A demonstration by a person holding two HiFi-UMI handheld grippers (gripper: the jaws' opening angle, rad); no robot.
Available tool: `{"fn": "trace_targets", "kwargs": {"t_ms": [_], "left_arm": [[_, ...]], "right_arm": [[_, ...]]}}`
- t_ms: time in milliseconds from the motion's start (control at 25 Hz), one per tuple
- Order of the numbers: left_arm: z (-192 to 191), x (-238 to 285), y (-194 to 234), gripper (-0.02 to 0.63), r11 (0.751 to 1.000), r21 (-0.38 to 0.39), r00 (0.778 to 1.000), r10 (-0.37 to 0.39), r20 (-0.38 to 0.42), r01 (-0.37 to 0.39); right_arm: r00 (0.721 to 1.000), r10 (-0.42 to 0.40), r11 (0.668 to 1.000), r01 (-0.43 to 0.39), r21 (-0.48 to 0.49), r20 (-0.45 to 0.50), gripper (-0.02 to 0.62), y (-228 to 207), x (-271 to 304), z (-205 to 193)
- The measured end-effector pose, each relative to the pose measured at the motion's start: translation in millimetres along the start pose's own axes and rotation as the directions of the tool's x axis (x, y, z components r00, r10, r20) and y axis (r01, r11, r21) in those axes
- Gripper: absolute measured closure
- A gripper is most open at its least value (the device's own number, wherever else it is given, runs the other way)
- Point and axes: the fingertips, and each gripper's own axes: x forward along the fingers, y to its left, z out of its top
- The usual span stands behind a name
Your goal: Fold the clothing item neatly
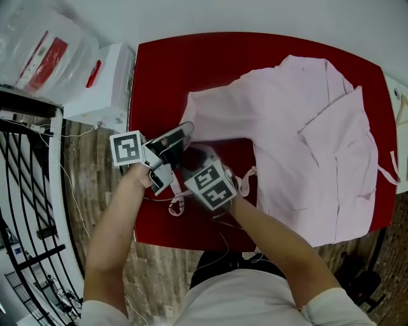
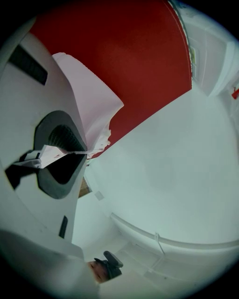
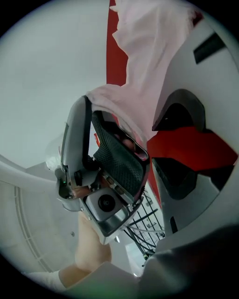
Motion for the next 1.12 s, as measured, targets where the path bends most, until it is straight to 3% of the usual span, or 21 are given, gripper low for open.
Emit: {"fn": "trace_targets", "kwargs": {"t_ms": [280, 320, 360, 400, 640, 840, 920, 1040, 1120], "left_arm": [[6, 5, -11, 0.583, 1.000, -0.007, 0.999, -0.024, 0.032, 0.025], [6, 5, -12, 0.583, 1.000, -0.007, 0.999, -0.024, 0.022, 0.024], [4, 5, -12, 0.583, 1.000, -0.004, 1.000, -0.020, 0.009, 0.020], [3, 5, -12, 0.583, 1.000, 0.001, 1.000, -0.013, -0.006, 0.013], [3, 4, -12, 0.583, 1.000, 0.022, 0.999, 0.013, -0.048, -0.012], [-7, 9, -15, 0.583, 0.998, 0.051, 0.990, 0.034, -0.137, -0.027], [-15, 8, -11, 0.583, 0.992, 0.108, 0.971, 0.091, -0.223, -0.068], [-28, 8, -8, 0.583, 0.969, 0.227, 0.911, 0.174, -0.374, -0.092], [-34, 10, -8, 0.583, 0.956, 0.273, 0.875, 0.219, -0.433, -0.104]], "right_arm": [[0.994, -0.093, 0.996, 0.092, 0.018, 0.063, 0.443, -9, -3, 14], [0.992, -0.107, 0.994, 0.106, 0.018, 0.071, 0.475, -12, -6, 15], [0.990, -0.119, 0.993, 0.118, 0.019, 0.080, 0.560, -15, -9, 17], [0.988, -0.124, 0.992, 0.123, 0.023, 0.089, 0.565, -18, -12, 19], [0.987, -0.111, 0.991, 0.101, 0.088, 0.113, 0.580, -27, -30, 19], [0.988, -0.013, 0.991, -0.008, 0.135, 0.155, 0.573, -14, -38, 18], [0.986, 0.021, 0.987, -0.047, 0.157, 0.166, 0.504, -8, -38, 17], [0.984, 0.055, 0.984, -0.082, 0.159, 0.168, 0.462, -1, -35, 16], [0.982, 0.074, 0.982, -0.102, 0.156, 0.171, 0.454, 5, -32, 17]]}}
